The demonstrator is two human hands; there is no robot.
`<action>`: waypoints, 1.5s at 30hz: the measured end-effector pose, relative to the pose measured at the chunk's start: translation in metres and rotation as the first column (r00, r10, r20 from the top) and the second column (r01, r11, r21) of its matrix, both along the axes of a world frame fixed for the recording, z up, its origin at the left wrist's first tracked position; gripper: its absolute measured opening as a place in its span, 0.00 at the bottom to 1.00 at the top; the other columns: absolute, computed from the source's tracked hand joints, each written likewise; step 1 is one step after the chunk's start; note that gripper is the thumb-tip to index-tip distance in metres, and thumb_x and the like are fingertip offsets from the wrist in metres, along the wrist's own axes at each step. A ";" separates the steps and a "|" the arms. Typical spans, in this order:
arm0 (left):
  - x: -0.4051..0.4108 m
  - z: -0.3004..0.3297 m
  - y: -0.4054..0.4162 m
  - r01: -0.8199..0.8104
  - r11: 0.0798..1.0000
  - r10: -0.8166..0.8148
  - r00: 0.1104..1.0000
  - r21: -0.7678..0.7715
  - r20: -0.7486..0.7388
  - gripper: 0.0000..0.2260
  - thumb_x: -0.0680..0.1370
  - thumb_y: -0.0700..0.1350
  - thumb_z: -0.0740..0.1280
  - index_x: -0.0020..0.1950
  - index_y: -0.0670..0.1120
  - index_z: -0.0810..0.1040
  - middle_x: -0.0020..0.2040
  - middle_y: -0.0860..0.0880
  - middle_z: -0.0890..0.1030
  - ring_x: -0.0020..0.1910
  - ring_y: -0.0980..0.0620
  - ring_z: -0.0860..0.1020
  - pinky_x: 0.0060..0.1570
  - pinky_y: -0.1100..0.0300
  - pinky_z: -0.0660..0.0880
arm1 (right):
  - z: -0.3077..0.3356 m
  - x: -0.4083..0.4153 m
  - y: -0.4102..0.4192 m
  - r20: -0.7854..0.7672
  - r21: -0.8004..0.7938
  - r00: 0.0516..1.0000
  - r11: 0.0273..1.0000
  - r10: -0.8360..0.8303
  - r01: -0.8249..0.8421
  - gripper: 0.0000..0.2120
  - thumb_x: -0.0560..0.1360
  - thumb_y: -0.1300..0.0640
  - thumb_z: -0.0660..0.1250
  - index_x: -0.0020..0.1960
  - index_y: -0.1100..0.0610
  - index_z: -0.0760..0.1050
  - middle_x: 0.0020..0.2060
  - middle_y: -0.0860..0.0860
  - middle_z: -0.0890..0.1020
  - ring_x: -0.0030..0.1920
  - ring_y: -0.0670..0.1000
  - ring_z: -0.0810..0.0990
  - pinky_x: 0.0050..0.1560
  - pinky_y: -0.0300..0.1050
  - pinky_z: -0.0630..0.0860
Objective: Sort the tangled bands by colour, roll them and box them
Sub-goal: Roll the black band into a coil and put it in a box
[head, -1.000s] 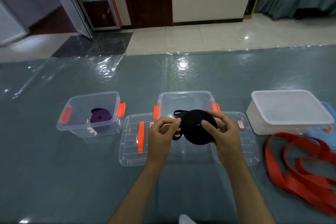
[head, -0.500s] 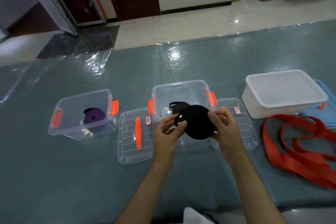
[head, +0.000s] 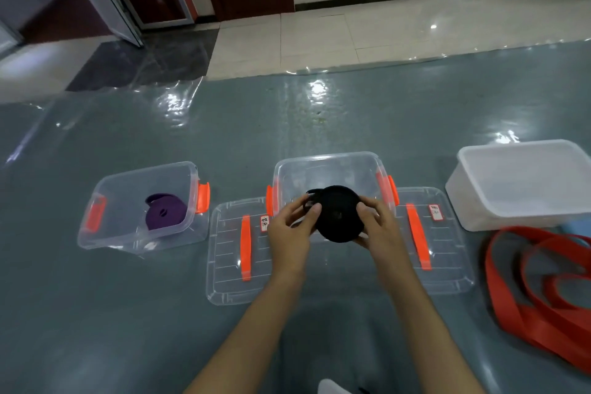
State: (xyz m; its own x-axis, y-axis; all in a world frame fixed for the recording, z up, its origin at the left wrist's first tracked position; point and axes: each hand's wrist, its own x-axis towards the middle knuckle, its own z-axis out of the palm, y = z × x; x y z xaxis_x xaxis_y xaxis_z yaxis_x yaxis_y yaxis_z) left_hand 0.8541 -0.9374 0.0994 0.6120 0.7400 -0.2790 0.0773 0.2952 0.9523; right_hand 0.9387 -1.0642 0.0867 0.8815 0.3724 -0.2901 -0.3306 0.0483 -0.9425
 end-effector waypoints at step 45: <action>0.105 -0.065 0.079 0.676 0.636 -0.192 0.606 0.372 -0.772 0.12 0.82 0.42 0.65 0.65 0.44 0.74 0.57 0.43 0.81 0.54 0.44 0.80 0.47 0.53 0.74 | -0.033 0.102 0.044 0.201 -0.799 0.786 0.562 0.585 -0.214 0.20 0.81 0.54 0.69 0.73 0.54 0.75 0.67 0.55 0.80 0.65 0.57 0.80 0.66 0.53 0.76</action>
